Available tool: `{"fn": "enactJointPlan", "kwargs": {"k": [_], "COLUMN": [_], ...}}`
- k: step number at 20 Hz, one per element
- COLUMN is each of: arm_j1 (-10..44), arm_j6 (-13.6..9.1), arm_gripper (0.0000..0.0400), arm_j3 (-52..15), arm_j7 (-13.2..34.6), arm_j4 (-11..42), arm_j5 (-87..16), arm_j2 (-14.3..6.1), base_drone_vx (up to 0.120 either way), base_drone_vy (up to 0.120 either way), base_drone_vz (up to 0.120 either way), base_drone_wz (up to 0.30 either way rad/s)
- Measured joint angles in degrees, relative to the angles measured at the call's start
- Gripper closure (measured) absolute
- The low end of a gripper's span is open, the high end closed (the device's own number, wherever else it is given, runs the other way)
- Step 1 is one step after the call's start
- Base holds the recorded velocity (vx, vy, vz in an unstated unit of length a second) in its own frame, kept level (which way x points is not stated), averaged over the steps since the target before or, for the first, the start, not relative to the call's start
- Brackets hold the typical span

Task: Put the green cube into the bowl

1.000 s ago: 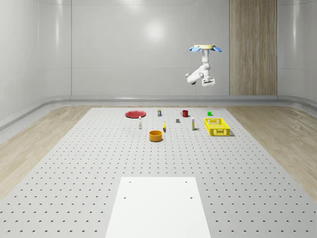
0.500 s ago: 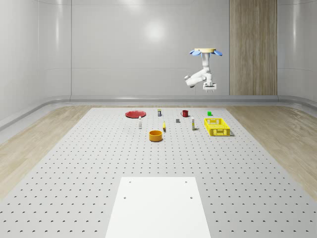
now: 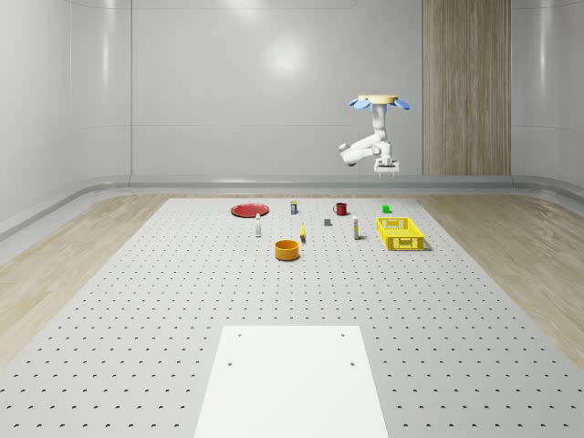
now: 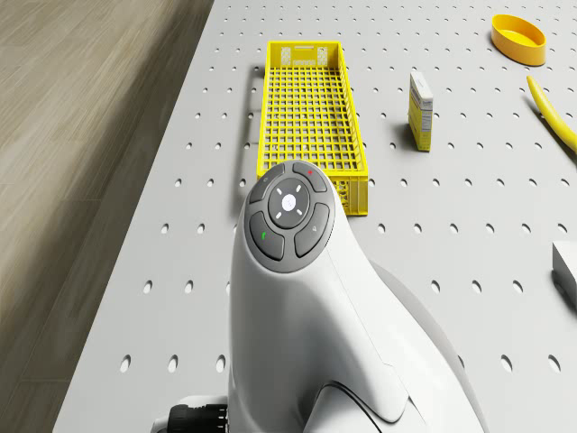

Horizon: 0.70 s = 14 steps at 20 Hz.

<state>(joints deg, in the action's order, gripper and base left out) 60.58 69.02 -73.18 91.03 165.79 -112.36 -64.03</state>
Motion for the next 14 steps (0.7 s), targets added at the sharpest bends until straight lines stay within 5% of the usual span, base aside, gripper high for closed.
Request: {"fn": "enactJointPlan", "kwargs": {"k": [7,14], "arm_j1": [0.87,1.56], "arm_j6": [1.79,3.57], "arm_gripper": [0.0,0.0], "arm_j3": [-0.75,-1.38], "arm_j7": [0.79,1.44], "arm_j4": [-0.15,-0.29], "arm_j5": [1.07,2.1], "arm_j2": [-2.09,-4.06], "base_drone_vx": [0.0,0.051], "base_drone_vy": [0.0,0.0], "base_drone_vz": [-0.12,-0.12], "base_drone_wz": [0.0,0.0]}}
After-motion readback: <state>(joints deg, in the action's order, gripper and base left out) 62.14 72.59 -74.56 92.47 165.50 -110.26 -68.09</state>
